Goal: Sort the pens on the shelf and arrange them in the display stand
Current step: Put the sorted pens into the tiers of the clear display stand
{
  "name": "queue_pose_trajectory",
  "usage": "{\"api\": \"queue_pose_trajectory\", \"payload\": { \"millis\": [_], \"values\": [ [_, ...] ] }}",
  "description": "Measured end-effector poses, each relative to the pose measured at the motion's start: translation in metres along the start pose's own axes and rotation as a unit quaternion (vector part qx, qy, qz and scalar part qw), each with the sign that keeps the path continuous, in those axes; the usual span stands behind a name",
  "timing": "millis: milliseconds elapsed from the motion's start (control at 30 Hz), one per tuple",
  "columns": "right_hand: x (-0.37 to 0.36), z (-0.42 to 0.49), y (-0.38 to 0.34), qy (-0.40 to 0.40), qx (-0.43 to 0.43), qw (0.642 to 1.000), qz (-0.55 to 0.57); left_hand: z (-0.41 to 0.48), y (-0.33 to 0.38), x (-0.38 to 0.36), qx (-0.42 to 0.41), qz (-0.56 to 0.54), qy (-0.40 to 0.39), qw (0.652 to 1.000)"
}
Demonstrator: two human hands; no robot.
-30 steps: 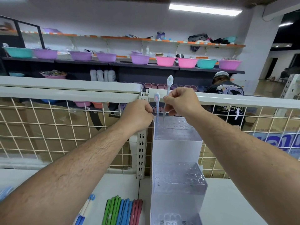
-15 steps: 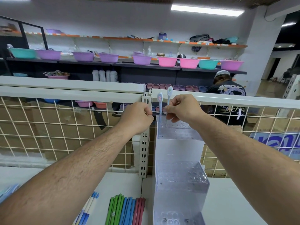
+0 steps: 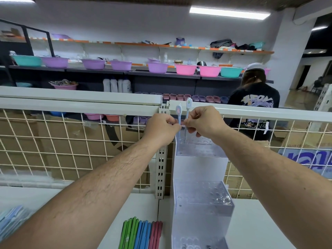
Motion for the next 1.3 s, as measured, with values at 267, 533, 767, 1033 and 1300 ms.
{"api": "queue_pose_trajectory", "payload": {
  "millis": [267,533,767,1033,1300],
  "values": [
    [-0.005,0.0,0.007,-0.034,-0.002,0.999,-0.035,0.006,-0.001,-0.009,-0.003,0.011,0.005,1.0],
    [0.0,-0.002,0.007,-0.048,0.004,0.997,-0.055,0.008,-0.001,-0.012,-0.011,0.009,-0.007,1.0],
    [0.001,-0.003,0.009,-0.044,-0.013,0.997,-0.057,0.007,-0.001,-0.012,-0.01,0.012,-0.011,1.0],
    [0.003,-0.013,0.002,-0.018,-0.01,0.997,-0.079,-0.002,-0.004,-0.006,-0.026,0.018,0.003,0.999],
    [0.001,-0.059,-0.016,0.058,0.021,0.967,-0.246,-0.029,-0.016,0.005,-0.084,0.101,0.0,0.991]
  ]
}}
Point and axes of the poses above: each hand's wrist, its own z-axis towards the middle knuckle, its own x-axis out of the back of the hand, y = z × x, the point moved 3 cm from there along z, towards the middle knuckle, and after that the axes turned 14 degrees about z, right-handed, at the moved point
